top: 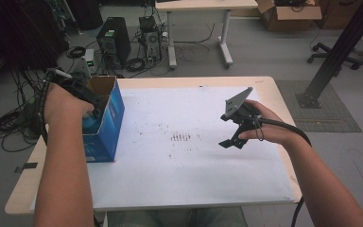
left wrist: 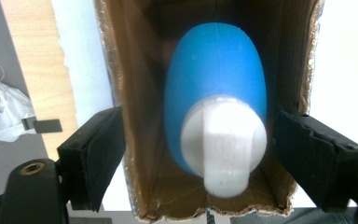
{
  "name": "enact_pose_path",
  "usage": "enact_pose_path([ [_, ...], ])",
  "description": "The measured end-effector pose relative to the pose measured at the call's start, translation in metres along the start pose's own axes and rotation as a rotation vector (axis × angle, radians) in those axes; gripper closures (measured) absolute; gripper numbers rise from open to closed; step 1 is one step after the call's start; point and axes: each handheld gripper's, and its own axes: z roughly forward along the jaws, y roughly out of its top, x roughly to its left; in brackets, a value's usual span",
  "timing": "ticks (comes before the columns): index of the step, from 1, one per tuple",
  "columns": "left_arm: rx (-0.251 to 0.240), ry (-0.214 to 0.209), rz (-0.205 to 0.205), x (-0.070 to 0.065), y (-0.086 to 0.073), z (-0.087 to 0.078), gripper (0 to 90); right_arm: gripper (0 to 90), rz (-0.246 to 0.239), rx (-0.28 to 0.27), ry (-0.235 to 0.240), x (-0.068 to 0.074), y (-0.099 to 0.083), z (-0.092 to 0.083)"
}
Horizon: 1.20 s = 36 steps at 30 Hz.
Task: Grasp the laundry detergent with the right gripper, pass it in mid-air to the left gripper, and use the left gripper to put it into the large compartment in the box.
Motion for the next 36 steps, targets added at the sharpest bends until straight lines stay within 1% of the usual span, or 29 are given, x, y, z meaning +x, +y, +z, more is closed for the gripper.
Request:
enact_pose_path([
  [4, -0.004, -0.004, -0.005, -0.001, -0.002, -0.005, 14.0, 2.9, -0.005, -0.001, 0.002, 0.001, 0.001, -0.001],
  [5, 0.001, -0.001, 0.009, -0.002, -0.002, -0.007, 14.1, 2.9, -0.006, -0.001, 0.002, 0.001, 0.002, -0.001],
  [12, -0.005, 0.008, 0.008, -0.006, -0.005, -0.017, 14.2, 3.0, -0.015, 0.001, 0.008, 0.003, 0.005, 0.000],
  [13, -0.011, 0.009, 0.000, -0.007, -0.006, -0.018, 14.0, 2.9, -0.018, -0.001, 0.008, 0.003, 0.006, 0.000],
  [18, -0.012, 0.013, 0.011, -0.008, -0.008, -0.023, 13.8, 3.0, -0.021, -0.001, 0.007, 0.004, 0.006, -0.002],
  [21, -0.016, 0.027, 0.014, -0.009, -0.008, -0.025, 9.8, 2.9, -0.021, -0.003, 0.006, 0.005, 0.006, -0.003],
  [26, -0.022, 0.035, 0.021, -0.012, -0.009, -0.031, 4.1, 2.9, -0.019, -0.004, 0.004, 0.006, 0.005, -0.005],
  [29, -0.031, 0.043, 0.033, -0.017, -0.010, -0.036, 1.9, 2.9, -0.021, -0.004, 0.000, 0.006, 0.004, -0.007],
  [31, -0.033, 0.062, 0.056, -0.020, -0.011, -0.039, 0.2, 2.9, -0.021, -0.008, -0.001, 0.006, 0.004, -0.008],
  [34, -0.054, 0.073, 0.080, -0.023, -0.012, -0.045, 0.2, 2.9, -0.020, -0.006, -0.003, 0.006, 0.003, -0.010],
  [36, -0.066, 0.083, 0.107, -0.027, -0.013, -0.051, 0.2, 2.9, -0.020, -0.005, -0.002, 0.006, 0.002, -0.011],
])
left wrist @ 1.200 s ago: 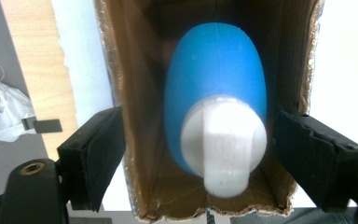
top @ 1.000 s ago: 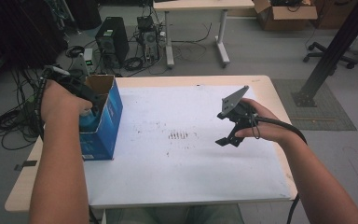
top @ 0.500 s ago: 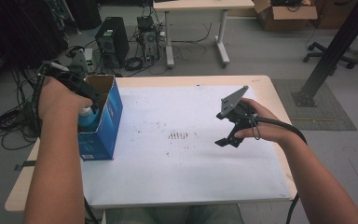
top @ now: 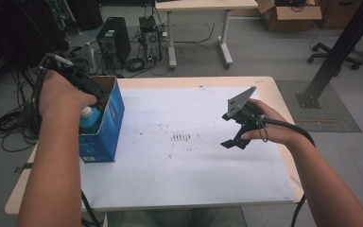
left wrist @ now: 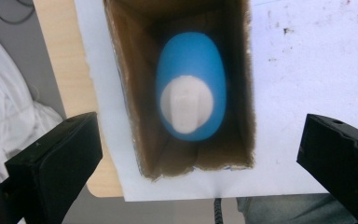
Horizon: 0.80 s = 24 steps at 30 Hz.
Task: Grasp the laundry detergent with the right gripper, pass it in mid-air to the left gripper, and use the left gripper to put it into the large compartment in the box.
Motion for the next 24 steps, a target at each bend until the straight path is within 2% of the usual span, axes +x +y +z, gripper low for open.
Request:
enact_pose_path([
  [7, -0.029, -0.002, 0.091, -0.014, -0.001, -0.025, 0.2, 3.0, 0.006, 0.002, -0.005, -0.002, -0.002, -0.004],
  [14, -0.068, -0.014, 0.214, -0.034, -0.001, -0.055, 0.2, 2.9, 0.011, 0.006, -0.011, -0.003, -0.002, -0.008],
  [18, -0.087, -0.007, 0.322, -0.048, -0.001, -0.068, 0.2, 3.0, 0.012, 0.011, -0.011, -0.003, -0.003, -0.010],
  [24, -0.104, -0.029, 0.466, -0.065, -0.001, -0.081, 0.2, 3.0, 0.013, 0.034, -0.020, -0.004, -0.002, -0.016],
])
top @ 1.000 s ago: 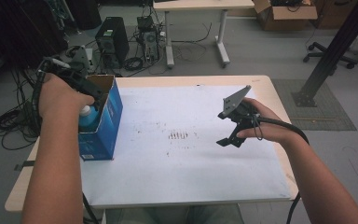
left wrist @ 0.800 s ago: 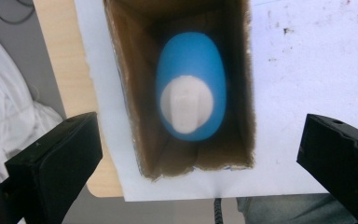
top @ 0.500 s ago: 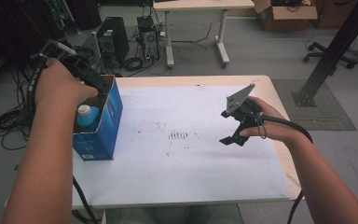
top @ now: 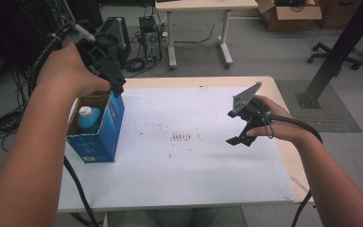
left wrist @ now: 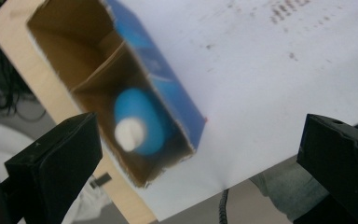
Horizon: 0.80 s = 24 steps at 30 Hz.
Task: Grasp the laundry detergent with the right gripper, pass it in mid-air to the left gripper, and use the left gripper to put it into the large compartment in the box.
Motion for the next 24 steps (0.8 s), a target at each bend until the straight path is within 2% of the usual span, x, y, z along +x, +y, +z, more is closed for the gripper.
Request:
enact_pose_path([
  [4, -0.004, -0.012, 0.110, -0.011, 0.007, -0.003, 0.2, 3.0, -0.003, 0.014, -0.005, 0.000, 0.001, -0.004],
  [6, -0.005, -0.012, 0.190, -0.018, 0.009, -0.002, 0.2, 3.0, -0.005, 0.021, -0.007, 0.000, 0.002, -0.006],
  [7, -0.004, -0.017, 0.213, -0.021, 0.011, -0.002, 0.2, 3.0, -0.007, 0.026, -0.008, 0.000, 0.002, -0.007],
  [8, -0.003, -0.017, 0.262, -0.025, 0.012, -0.002, 0.2, 3.0, -0.005, 0.027, -0.008, 0.000, 0.002, -0.008],
  [11, -0.002, -0.031, 0.327, -0.032, 0.014, 0.000, 0.2, 3.0, -0.006, 0.037, -0.010, -0.001, 0.002, -0.011],
  [15, -0.008, -0.076, 0.389, -0.041, 0.015, 0.004, 0.2, 3.0, -0.018, 0.057, -0.009, -0.001, 0.003, -0.013],
  [17, -0.008, -0.072, 0.429, -0.045, 0.015, 0.007, 0.2, 3.1, -0.018, 0.067, -0.008, 0.000, 0.003, -0.014],
  [20, -0.009, -0.083, 0.469, -0.050, 0.014, 0.010, 0.2, 3.1, -0.024, 0.072, -0.006, 0.001, 0.002, -0.015],
  [21, -0.014, -0.088, 0.498, -0.053, 0.013, 0.013, 0.2, 3.0, -0.024, 0.072, -0.004, 0.001, 0.002, -0.015],
  [24, -0.011, -0.099, 0.548, -0.057, 0.010, 0.020, 0.2, 3.1, -0.024, 0.088, -0.002, 0.002, 0.002, -0.015],
])
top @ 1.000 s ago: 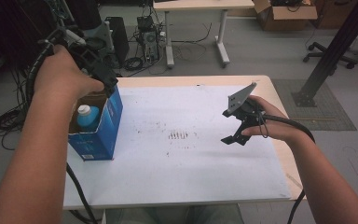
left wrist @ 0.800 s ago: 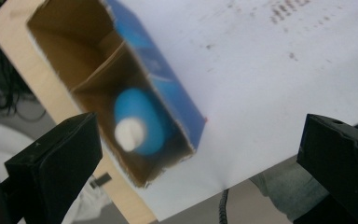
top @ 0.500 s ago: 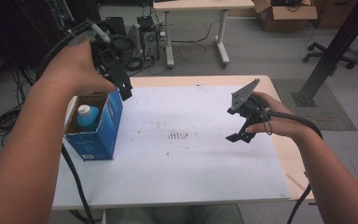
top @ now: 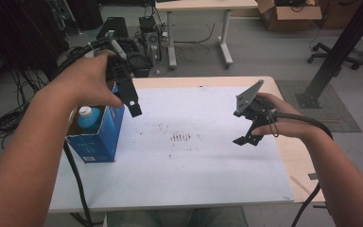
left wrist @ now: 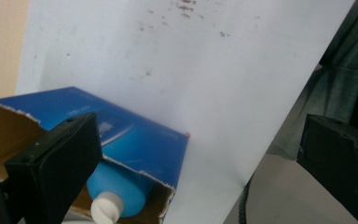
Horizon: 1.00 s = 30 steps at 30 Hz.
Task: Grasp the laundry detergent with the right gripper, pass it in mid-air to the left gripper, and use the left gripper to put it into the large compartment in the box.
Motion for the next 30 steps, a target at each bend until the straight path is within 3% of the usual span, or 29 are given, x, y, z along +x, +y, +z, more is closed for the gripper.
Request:
enact_pose_path([
  [6, 0.033, -0.012, 0.060, -0.006, -0.001, 0.012, 0.2, 3.2, 0.009, 0.035, 0.004, 0.001, -0.002, -0.001],
  [13, 0.053, -0.008, 0.081, -0.008, -0.001, 0.019, 0.2, 3.2, 0.031, 0.052, 0.000, 0.000, -0.006, -0.006],
  [24, 0.040, -0.029, 0.183, -0.011, 0.011, 0.025, 0.2, 3.4, 0.032, 0.086, 0.001, -0.007, -0.009, -0.011],
  [30, 0.053, -0.038, 0.203, -0.009, 0.016, 0.032, 0.2, 3.3, 0.036, 0.098, 0.000, -0.011, -0.011, -0.011],
])
